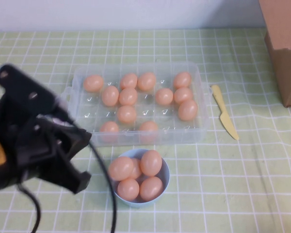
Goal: Take an egg out of the egg box
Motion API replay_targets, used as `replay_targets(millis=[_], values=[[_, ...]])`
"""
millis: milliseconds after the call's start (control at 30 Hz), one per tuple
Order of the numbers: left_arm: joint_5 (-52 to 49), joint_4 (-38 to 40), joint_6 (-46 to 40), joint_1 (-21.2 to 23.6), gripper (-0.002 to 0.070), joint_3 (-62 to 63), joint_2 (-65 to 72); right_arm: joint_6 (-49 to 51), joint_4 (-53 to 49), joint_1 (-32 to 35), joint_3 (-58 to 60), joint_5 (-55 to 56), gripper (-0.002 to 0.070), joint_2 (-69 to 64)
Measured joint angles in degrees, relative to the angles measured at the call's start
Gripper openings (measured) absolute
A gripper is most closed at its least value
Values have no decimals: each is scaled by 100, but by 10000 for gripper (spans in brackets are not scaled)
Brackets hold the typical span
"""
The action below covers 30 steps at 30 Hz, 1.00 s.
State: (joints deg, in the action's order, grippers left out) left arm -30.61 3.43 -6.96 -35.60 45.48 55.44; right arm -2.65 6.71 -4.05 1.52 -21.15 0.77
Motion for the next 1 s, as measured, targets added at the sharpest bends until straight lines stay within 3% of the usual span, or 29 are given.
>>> replay_targets(millis=[200, 533, 700, 1000], values=[[834, -4, 123, 0, -1, -925, -1149, 0, 0, 0, 0, 0, -17, 0], [665, -1248, -220, 0, -2, -1123, -1526, -3, 0, 0, 0, 0, -17, 0], [542, -1366, 34, 0, -2, -1134, -1506, -3, 0, 0, 0, 0, -17, 0], [2046, -1380, 440, 26, -2, -1457, -1624, -12, 0, 0, 0, 0, -17, 0]])
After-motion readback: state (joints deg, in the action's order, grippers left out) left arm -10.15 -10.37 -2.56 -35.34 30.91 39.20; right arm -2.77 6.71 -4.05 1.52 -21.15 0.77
